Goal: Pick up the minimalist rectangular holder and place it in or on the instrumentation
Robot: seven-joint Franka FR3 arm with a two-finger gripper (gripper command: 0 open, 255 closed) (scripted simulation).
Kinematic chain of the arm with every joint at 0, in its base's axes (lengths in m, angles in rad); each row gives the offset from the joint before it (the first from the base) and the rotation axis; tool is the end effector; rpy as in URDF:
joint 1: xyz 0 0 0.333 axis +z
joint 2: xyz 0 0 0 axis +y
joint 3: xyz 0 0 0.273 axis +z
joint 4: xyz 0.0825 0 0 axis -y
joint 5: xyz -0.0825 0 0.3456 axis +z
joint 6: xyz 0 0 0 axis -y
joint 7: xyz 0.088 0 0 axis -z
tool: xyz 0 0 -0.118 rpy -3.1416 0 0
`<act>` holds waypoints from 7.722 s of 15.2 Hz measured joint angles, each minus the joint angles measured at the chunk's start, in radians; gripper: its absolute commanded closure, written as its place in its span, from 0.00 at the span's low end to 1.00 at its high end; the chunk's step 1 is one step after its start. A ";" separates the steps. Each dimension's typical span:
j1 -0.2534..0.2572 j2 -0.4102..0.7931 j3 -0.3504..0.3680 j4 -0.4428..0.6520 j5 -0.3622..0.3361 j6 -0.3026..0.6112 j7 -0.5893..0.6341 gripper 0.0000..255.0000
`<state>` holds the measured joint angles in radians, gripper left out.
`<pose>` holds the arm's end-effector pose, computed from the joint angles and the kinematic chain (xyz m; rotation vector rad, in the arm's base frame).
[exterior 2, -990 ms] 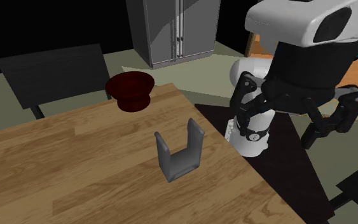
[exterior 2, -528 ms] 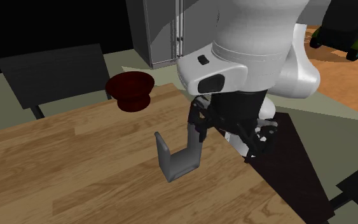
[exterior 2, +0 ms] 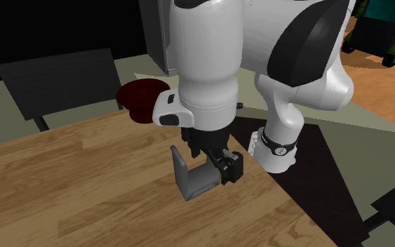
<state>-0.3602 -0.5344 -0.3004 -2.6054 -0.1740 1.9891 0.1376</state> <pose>0.2765 -0.2227 0.3832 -2.9450 1.0288 0.1458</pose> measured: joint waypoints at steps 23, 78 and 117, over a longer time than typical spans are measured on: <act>-0.047 0.090 -0.050 -0.086 -0.027 0.155 0.035 1.00; -0.192 -0.027 -0.329 0.294 -0.210 -0.269 -0.372 1.00; -0.161 0.217 -0.632 0.541 -0.179 -0.212 -0.696 0.00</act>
<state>-0.5210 -0.3177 -0.9321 -2.0641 -0.3528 1.7775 -0.5586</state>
